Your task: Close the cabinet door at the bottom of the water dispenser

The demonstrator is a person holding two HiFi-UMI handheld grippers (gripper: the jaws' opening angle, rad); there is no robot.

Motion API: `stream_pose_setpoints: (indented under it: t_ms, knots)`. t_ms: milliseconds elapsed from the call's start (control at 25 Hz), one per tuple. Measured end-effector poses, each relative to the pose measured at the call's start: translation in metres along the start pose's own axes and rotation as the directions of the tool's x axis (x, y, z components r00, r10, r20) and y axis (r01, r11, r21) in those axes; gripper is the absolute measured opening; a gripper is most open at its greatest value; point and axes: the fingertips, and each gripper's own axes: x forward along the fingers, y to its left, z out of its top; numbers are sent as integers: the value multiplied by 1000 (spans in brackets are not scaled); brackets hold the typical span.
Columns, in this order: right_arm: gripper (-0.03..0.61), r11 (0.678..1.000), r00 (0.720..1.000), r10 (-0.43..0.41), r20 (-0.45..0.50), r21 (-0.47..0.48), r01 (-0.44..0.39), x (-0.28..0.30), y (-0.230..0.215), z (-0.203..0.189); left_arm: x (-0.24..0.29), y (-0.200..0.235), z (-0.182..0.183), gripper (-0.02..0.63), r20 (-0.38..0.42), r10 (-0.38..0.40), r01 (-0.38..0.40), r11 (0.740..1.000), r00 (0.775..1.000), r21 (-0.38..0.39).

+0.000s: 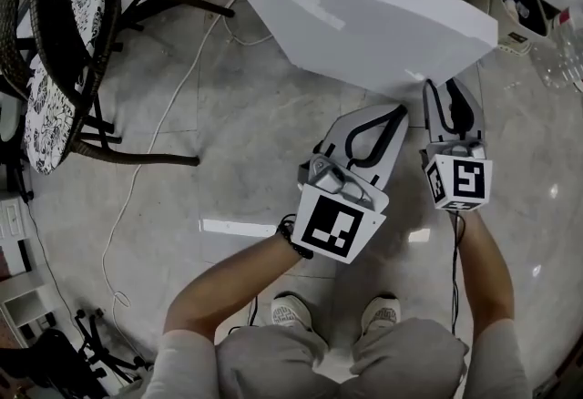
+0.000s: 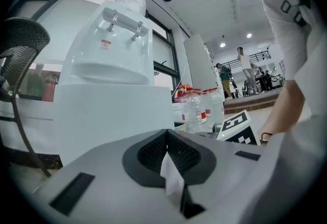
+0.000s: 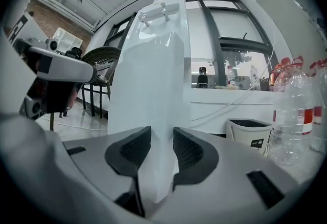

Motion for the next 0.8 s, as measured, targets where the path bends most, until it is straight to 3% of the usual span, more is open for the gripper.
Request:
stream_pose_setpoints:
  t_ms: [440,800]
  knots:
    - [132,999,999,-41,16,13,40,42,-32,0,15,-3,3,8,-10,-18,18,999,1000,49]
    - [126,997,998,-69,11,14,69,63,-45,2,10,4,0,8,-10,1,-1,999,1000,43]
